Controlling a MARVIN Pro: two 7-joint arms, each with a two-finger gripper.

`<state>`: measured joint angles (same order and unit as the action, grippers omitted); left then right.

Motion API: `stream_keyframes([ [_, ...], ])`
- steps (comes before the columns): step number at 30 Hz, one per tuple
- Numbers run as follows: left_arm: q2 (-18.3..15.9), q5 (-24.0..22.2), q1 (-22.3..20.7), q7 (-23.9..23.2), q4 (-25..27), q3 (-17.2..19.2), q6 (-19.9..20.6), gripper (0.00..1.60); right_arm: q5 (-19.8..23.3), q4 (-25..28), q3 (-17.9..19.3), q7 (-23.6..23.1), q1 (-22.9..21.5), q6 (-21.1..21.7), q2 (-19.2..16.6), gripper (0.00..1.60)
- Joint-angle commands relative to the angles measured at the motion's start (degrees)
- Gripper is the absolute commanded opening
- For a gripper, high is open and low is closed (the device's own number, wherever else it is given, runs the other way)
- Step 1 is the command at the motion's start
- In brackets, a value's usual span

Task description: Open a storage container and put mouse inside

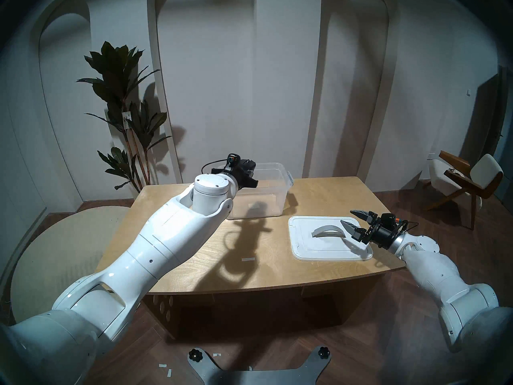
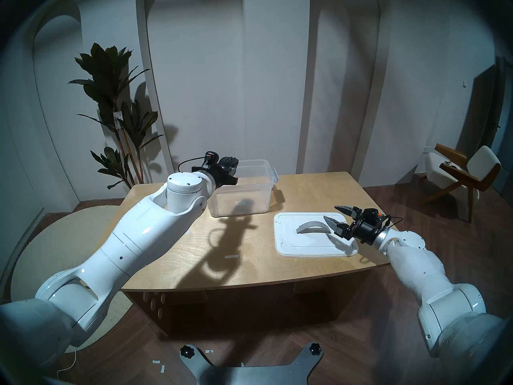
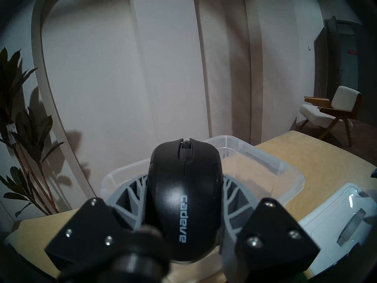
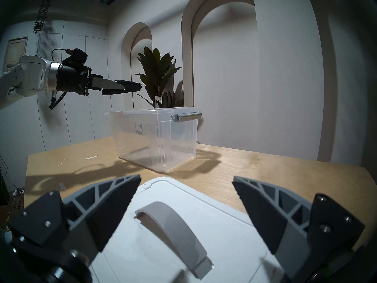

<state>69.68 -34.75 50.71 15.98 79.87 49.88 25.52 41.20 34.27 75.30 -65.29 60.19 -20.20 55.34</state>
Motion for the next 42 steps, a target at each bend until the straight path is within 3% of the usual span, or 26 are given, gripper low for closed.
stream_keyframes([
  [1, 5.88, -0.08, -6.41, -0.61, -4.24, 0.37, 0.80, 0.00, 0.10, 0.38, 0.19, 0.01, -0.66, -0.10, -0.05, 1.60],
  [8, 8.51, -0.66, -9.66, -1.06, -10.43, 0.88, 2.09, 0.00, 0.09, 0.28, 0.18, 0.01, -0.68, -0.11, -0.03, 1.60],
  [9, 8.84, -0.64, -10.26, -1.15, -11.37, 0.75, 2.28, 1.07, 0.09, 0.27, 0.18, 0.01, -0.69, -0.11, -0.03, 1.60],
  [10, 9.32, -0.61, -10.27, -1.21, -12.15, 0.91, 2.25, 1.60, 0.09, 0.27, 0.19, 0.01, -0.71, -0.12, -0.03, 1.60],
  [18, 12.15, 2.34, -13.86, -0.98, -20.31, -0.26, 1.51, 1.60, 0.10, 0.32, 0.23, 0.00, -0.92, -0.17, -0.02, 1.60],
  [24, 13.04, 7.69, -15.91, 1.55, -24.89, -2.47, -4.97, 1.60, 0.10, 0.40, 0.26, -0.04, -1.08, -0.24, -0.01, 1.60],
  [31, 10.79, 13.93, -9.98, 9.40, -16.78, -4.45, -10.27, 1.60, 0.09, 0.38, 0.25, -0.05, -1.11, -0.27, -0.01, 1.60],
  [35, 9.15, 14.75, -6.40, 11.70, -12.56, -4.80, -14.74, 1.60, 0.09, 0.37, 0.24, -0.05, -1.12, -0.28, 0.00, 1.60],
  [42, 5.73, 16.96, -2.34, 14.71, -7.65, -6.45, -17.57, 1.60, 0.08, 0.31, 0.23, -0.03, -1.08, -0.27, 0.01, 1.60],
])
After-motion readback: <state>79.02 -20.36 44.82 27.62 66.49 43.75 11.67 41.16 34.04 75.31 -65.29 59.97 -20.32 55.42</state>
